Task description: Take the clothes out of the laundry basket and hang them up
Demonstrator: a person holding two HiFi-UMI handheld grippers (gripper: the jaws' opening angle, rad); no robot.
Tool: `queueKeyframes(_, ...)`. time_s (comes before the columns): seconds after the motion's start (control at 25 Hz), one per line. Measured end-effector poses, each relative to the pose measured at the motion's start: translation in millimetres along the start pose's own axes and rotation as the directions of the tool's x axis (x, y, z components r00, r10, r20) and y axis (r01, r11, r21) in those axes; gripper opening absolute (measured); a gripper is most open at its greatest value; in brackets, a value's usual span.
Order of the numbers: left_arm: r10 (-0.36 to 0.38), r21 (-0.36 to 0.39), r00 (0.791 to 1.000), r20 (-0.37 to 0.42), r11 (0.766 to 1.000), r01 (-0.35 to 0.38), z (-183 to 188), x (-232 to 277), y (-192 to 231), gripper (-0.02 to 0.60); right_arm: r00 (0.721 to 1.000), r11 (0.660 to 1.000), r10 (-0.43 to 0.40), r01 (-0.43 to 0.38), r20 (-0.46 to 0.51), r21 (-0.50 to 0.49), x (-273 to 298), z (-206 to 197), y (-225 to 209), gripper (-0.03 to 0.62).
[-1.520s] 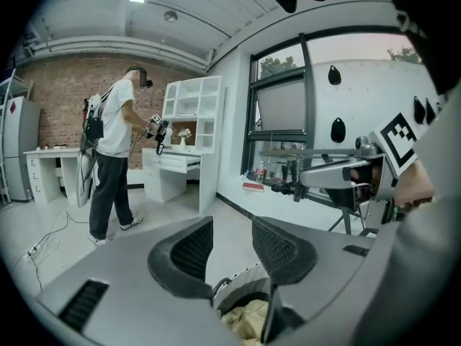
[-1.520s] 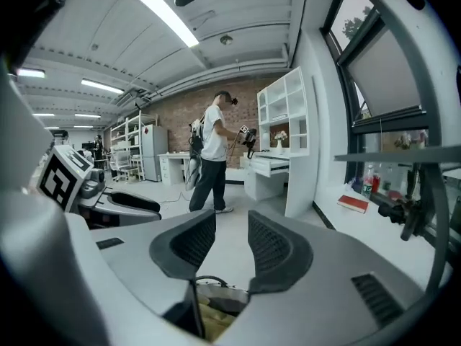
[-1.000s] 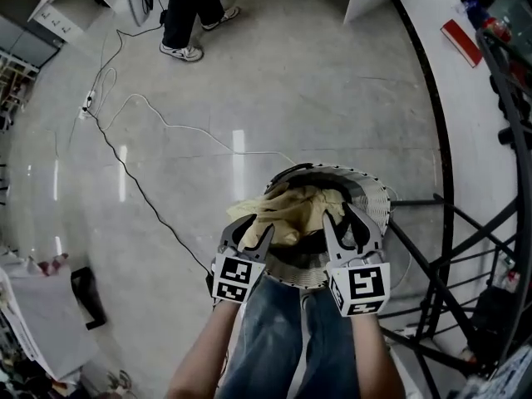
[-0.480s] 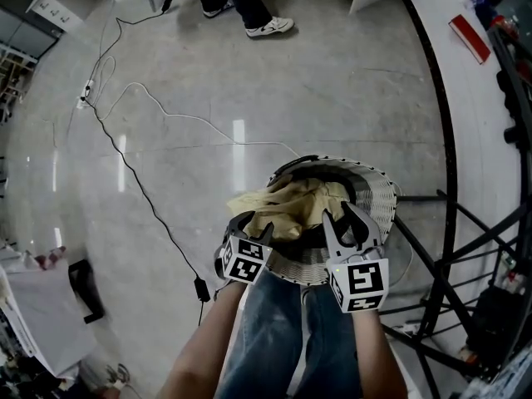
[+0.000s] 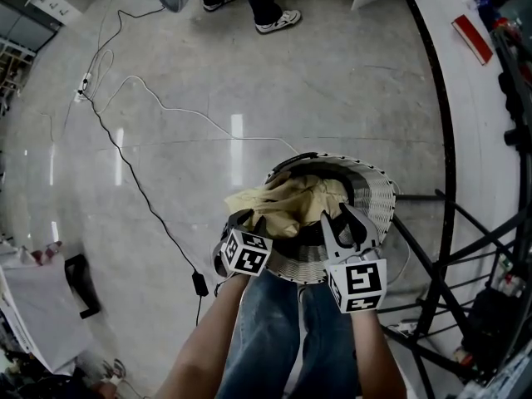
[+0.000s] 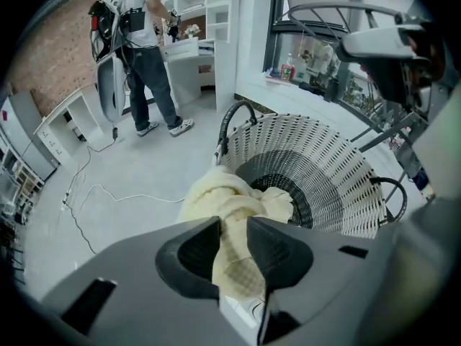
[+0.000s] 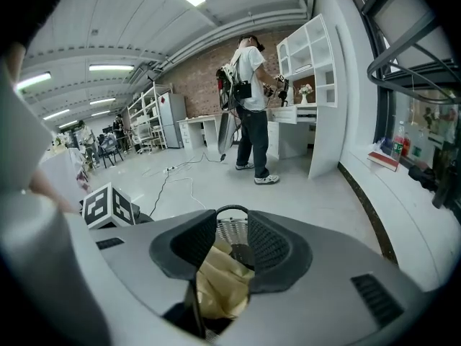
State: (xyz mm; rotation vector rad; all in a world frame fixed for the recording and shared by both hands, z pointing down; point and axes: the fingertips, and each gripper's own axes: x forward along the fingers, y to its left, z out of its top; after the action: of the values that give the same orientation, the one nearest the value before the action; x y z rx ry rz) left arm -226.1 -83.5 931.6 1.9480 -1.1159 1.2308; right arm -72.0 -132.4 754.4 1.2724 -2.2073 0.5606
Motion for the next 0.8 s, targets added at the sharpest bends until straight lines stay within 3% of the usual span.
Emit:
queueKeyframes(0.08, 0.019, 0.005, 1.000, -0.011, 1.000, -0.019, -2, 0, 3, 0.097, 1.000, 1.000, 0.000, 0.000, -0.003, 0.002, 1, -1, -2, 0.138)
queueKeyframes(0.16, 0.028, 0.022, 0.999, -0.024, 0.999, -0.028, -4, 1, 3, 0.092, 1.000, 1.000, -0.002, 0.002, -0.005, 0.004, 2, -2, -3, 0.138)
queueKeyframes(0.28, 0.026, 0.011, 0.999, -0.032, 1.000, -0.026, -5, 3, 1, 0.158, 1.000, 1.000, -0.001, 0.001, -0.005, 0.005, 3, -2, -3, 0.138)
queueKeyframes(0.4, 0.039, -0.017, 0.999, -0.031, 0.999, -0.039, -4, 4, 0, 0.173, 1.000, 1.000, 0.007, -0.007, -0.006, 0.002, 5, -2, -4, 0.138)
queueKeyframes(0.6, 0.085, -0.021, 0.995, -0.045, 0.996, -0.086, -8, 7, 12, 0.103, 1.000, 1.000, 0.001, -0.001, -0.013, 0.007, 6, -5, -6, 0.137)
queueKeyframes(0.8, 0.099, -0.011, 0.994, -0.050, 0.995, -0.099, -10, 9, 14, 0.084, 1.000, 1.000, 0.002, -0.002, -0.020, 0.008, 9, -8, -4, 0.137)
